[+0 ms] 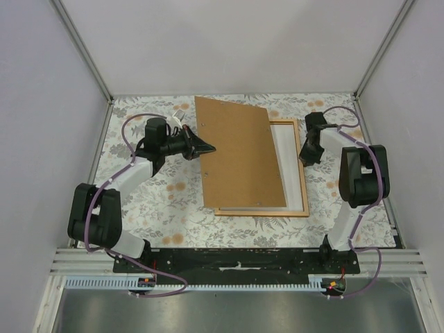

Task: Put the photo into the frame
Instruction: Move the frame body, then place the backboard on the frame body.

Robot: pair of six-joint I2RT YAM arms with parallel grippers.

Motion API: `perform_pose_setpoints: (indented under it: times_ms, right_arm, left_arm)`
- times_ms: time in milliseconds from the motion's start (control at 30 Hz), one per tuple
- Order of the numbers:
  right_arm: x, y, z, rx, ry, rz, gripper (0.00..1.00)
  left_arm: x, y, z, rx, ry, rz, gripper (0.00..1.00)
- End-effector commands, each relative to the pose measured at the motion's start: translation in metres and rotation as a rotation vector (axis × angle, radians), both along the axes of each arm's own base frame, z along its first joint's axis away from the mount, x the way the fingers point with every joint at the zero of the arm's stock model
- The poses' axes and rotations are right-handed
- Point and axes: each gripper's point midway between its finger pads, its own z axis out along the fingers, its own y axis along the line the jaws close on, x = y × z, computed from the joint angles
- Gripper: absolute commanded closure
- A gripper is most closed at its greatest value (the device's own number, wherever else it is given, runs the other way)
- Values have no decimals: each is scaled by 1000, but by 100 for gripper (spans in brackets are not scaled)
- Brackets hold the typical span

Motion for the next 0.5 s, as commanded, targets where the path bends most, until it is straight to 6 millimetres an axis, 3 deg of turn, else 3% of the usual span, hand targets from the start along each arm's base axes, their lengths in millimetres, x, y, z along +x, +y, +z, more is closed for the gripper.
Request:
perform_pose_setpoints:
  times_ms: [0,467]
  right_arm:
    - [5,26,12,49,-53,30,100]
    - [12,38,24,91,-103,109,100]
  left_arm:
    - [3,-7,13,-28,-92,-64,98]
    - [27,-21,1,-55,-77,-150,98]
